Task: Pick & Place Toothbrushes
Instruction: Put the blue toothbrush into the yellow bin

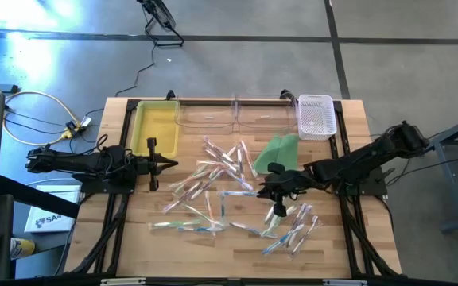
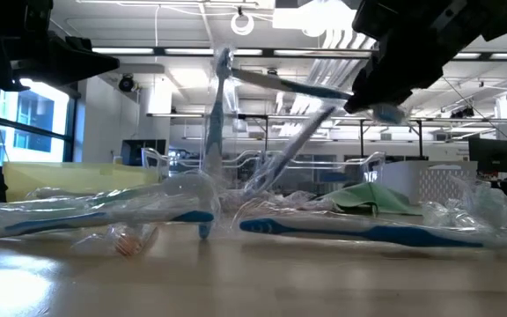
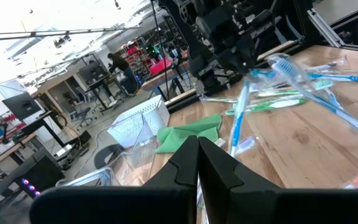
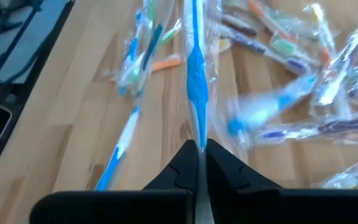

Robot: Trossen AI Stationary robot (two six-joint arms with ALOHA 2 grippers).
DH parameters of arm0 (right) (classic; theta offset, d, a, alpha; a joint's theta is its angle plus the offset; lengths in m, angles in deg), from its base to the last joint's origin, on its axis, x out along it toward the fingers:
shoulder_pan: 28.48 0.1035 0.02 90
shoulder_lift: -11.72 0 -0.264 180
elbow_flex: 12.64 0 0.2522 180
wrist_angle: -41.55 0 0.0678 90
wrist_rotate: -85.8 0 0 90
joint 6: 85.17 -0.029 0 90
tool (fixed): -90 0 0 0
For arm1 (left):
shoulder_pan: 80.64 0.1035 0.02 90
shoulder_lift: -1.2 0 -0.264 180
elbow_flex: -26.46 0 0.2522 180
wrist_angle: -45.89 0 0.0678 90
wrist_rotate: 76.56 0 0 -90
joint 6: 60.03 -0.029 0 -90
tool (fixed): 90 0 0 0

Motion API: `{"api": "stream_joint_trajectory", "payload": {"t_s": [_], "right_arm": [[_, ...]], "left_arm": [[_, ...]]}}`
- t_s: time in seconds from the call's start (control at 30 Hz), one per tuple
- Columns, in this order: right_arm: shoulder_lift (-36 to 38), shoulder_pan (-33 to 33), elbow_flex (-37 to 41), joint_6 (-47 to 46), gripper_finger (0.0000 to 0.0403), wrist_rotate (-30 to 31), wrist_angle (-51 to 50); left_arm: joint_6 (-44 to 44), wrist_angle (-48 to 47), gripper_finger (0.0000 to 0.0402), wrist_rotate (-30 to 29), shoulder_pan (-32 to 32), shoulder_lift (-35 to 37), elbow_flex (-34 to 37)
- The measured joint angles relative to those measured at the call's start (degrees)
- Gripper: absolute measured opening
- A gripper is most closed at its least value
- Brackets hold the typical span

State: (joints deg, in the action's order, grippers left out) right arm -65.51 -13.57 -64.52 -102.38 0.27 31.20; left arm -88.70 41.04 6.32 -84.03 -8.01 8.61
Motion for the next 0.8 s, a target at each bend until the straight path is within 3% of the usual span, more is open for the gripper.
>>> {"api": "stream_joint_trajectory", "payload": {"t_s": [0.8], "right_arm": [[0.4, -4.9, -0.1, 2.5, 0.0008, 1.2, 0.4]], "left_arm": [[0.0, 1.7, 0.0006, 0.0, 0.0, 0.0, 0.0]]}}
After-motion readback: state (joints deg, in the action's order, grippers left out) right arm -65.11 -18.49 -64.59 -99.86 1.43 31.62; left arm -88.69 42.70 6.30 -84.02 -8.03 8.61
